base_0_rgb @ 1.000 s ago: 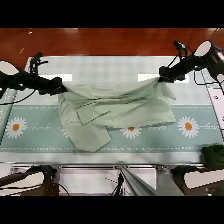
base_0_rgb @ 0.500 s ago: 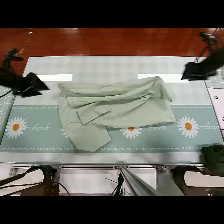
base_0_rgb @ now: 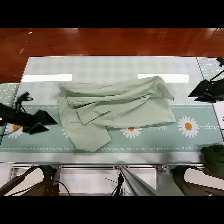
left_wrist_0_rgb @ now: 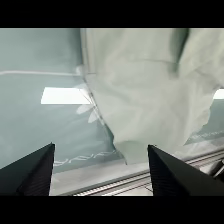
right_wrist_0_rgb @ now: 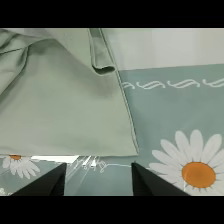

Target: Fold the shirts.

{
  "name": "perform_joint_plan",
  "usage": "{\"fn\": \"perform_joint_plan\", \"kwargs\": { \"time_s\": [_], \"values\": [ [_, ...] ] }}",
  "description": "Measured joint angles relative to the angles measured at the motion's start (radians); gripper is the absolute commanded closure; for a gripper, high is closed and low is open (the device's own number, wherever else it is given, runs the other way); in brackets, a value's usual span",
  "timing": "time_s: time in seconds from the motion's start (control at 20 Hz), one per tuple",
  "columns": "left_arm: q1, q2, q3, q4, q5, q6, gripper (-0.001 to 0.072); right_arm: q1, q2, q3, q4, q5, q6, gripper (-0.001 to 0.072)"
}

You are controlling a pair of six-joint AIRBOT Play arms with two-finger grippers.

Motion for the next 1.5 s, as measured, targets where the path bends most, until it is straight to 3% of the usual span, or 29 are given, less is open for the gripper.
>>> {"fn": "perform_joint_plan", "kwargs": {
  "time_s": [0.35,0.45,0.5,0.55,0.65,0.7,0.85,0.95,1.2,1.5],
  "values": [
    [-0.102,-0.070,-0.111,-0.135,0.215,0.019,0.0069,-0.015,0.004,-0.054,0.046,-0.045,-0.042,0.0208],
    [-0.142,-0.092,-0.117,-0.181,0.292,0.017,0.0255,-0.016,0.004,-0.057,0.049,-0.049,-0.045,0.0208],
    [-0.159,-0.101,-0.119,-0.193,0.329,0.011,0.0275,-0.016,0.004,-0.058,0.050,-0.051,-0.046,0.0208],
    [-0.173,-0.108,-0.121,-0.207,0.363,0.000,0.0354,-0.016,0.004,-0.059,0.051,-0.053,-0.047,0.0208],
    [-0.191,-0.118,-0.123,-0.213,0.441,-0.016,0.0634,-0.016,0.004,-0.060,0.052,-0.056,-0.048,0.0208],
    [-0.196,-0.121,-0.124,-0.212,0.461,-0.021,0.0672,-0.016,0.004,-0.060,0.052,-0.060,-0.048,0.0208],
    [-0.204,-0.125,-0.124,-0.220,0.484,-0.027,0.0671,-0.016,0.004,-0.062,0.043,-0.066,-0.049,0.0207],
    [-0.207,-0.126,-0.124,-0.220,0.483,-0.027,0.0672,-0.023,0.004,-0.081,0.008,-0.068,-0.051,0.0108],
    [-0.209,-0.127,-0.124,-0.217,0.463,-0.013,0.0672,-0.065,0.004,-0.230,0.019,-0.098,-0.051,0.0108],
    [-0.209,-0.126,-0.124,-0.218,0.441,-0.003,0.0672,-0.075,0.004,-0.408,0.157,-0.261,-0.048,0.0113]
  ]
}}
